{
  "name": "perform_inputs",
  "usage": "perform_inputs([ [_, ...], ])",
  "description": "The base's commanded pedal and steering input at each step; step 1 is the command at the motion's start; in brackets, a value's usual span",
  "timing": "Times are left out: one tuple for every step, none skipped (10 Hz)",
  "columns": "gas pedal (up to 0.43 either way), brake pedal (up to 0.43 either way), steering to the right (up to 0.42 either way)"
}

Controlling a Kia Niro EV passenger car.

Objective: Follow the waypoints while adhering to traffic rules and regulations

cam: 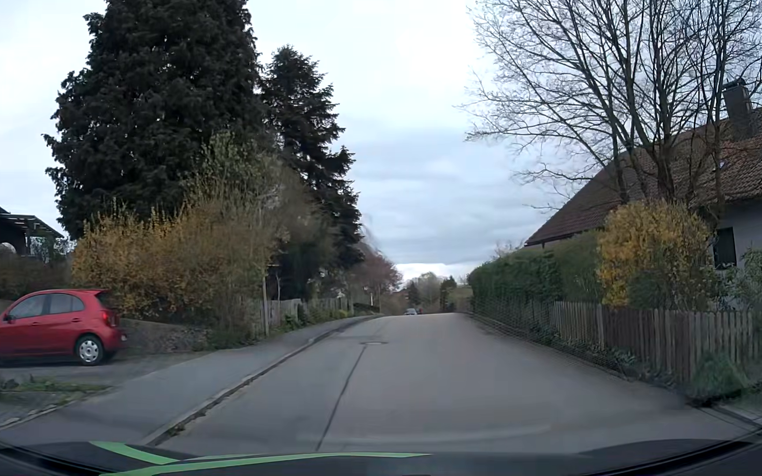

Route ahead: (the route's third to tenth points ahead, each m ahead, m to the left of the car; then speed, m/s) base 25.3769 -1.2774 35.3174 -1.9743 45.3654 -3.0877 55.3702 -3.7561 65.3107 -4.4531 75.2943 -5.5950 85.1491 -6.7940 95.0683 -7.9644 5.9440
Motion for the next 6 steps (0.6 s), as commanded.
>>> perform_inputs([
  [0.209, 0.0, 0.089],
  [0.209, 0.0, 0.081],
  [0.209, 0.0, 0.075],
  [0.209, 0.0, 0.063],
  [0.209, 0.0, 0.051],
  [0.209, 0.0, 0.045],
])
